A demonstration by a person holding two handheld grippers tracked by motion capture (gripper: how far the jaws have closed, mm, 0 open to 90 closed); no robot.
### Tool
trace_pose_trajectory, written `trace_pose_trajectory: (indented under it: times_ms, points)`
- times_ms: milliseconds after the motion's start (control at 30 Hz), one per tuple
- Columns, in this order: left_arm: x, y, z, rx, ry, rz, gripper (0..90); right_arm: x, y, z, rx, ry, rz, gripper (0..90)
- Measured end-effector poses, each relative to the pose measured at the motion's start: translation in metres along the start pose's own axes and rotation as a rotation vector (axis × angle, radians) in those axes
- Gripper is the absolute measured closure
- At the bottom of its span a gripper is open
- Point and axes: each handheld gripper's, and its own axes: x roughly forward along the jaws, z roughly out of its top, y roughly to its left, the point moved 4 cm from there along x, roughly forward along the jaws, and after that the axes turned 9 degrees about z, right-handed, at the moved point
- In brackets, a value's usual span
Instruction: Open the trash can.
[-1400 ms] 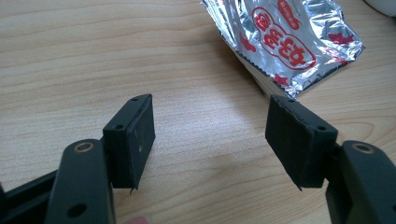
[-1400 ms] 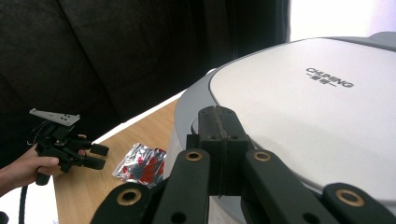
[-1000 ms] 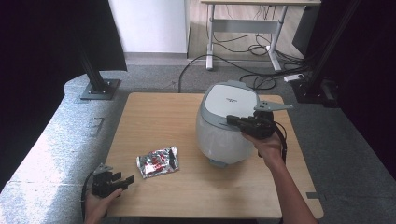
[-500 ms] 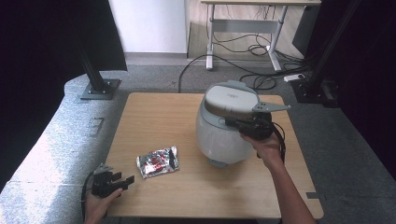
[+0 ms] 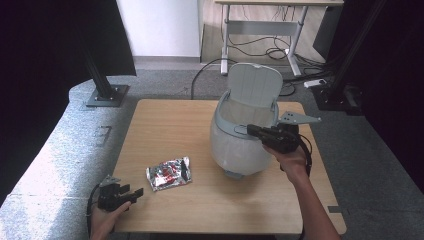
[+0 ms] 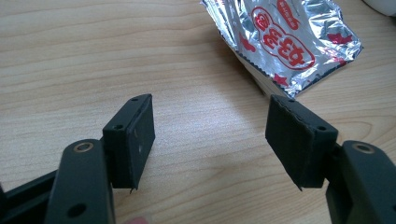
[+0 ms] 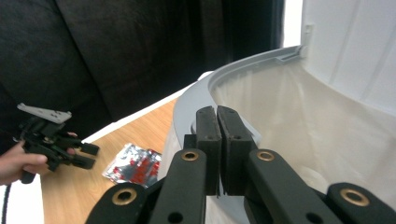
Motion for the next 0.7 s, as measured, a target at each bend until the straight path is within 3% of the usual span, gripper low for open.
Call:
trace_pose_trajectory:
  times_ms: [100,367,700]
  points:
    - [0.0,-0.001,0.0,0.001,-0.002,0.0,33.1,-0.018,0.003,-0.008,-0.022,-0.009,-0.014,85.7]
    - [0.001,-0.002,0.0,-0.005,-0.002,0.001,33.3,-0.051,0.004,-0.031,-0.027,-0.028,-0.045,81.5]
    - [-0.001,-0.003,0.001,-0.011,-0.016,-0.005,33.9,-0.066,-0.007,-0.084,0.019,-0.042,-0.104,67.5]
